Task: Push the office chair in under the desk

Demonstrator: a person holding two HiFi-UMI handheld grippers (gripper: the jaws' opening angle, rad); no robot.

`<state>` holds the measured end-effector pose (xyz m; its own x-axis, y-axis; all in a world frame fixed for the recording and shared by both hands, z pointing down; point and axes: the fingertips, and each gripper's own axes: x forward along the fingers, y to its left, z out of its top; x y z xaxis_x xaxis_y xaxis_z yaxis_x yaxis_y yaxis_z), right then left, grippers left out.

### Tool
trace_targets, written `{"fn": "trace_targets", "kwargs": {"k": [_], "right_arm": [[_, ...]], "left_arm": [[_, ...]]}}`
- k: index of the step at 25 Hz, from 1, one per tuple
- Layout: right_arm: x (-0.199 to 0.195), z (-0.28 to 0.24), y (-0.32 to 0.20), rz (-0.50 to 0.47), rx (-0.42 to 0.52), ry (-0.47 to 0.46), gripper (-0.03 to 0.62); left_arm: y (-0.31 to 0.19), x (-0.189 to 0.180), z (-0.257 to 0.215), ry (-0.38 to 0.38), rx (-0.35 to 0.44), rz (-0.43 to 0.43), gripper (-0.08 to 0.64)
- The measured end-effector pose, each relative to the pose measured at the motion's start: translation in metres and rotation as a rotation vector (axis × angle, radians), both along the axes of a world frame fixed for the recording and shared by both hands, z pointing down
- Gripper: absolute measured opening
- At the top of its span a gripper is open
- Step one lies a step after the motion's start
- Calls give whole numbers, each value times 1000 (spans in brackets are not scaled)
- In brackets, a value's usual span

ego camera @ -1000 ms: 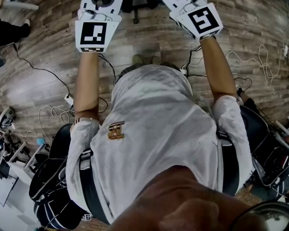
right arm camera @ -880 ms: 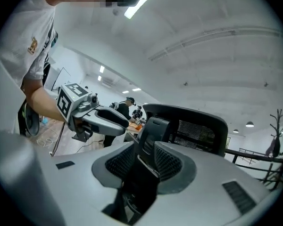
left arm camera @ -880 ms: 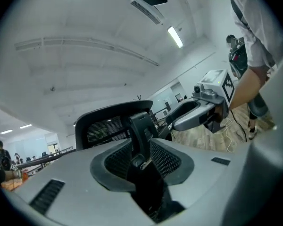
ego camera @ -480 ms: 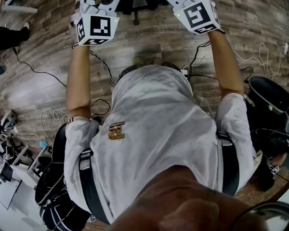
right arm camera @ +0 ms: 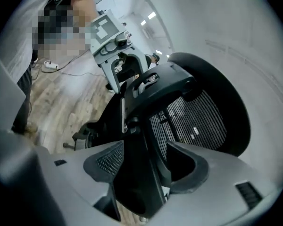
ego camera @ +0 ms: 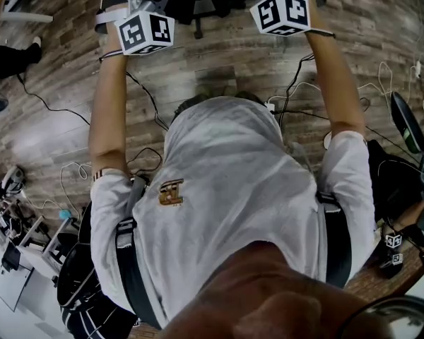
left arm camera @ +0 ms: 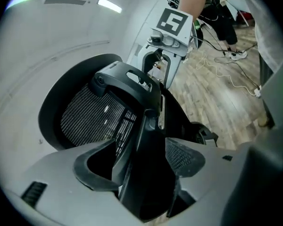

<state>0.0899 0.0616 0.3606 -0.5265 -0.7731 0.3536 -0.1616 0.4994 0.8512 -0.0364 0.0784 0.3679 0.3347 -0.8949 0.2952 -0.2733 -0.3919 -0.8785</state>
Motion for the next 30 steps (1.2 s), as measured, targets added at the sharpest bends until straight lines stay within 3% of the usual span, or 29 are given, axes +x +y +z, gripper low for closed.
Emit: {"fn": "trace_targets", "kwargs": {"k": [4,10,20,30], "right_arm": [[1,11,-14,7,32,97,259],[-2,21,-36,25,46,182,262],[-11,30,-58,39,110,255,262],[-15,32,-69,50,140,263,261]], "left_arm": [[-11,-5,6,-73,22,-4,330],[-26,-12,12,-120,22,-6,330],[-41,-21,16,-142,46,18,328],[-52,-24,18,-134,38,53,328]]}}
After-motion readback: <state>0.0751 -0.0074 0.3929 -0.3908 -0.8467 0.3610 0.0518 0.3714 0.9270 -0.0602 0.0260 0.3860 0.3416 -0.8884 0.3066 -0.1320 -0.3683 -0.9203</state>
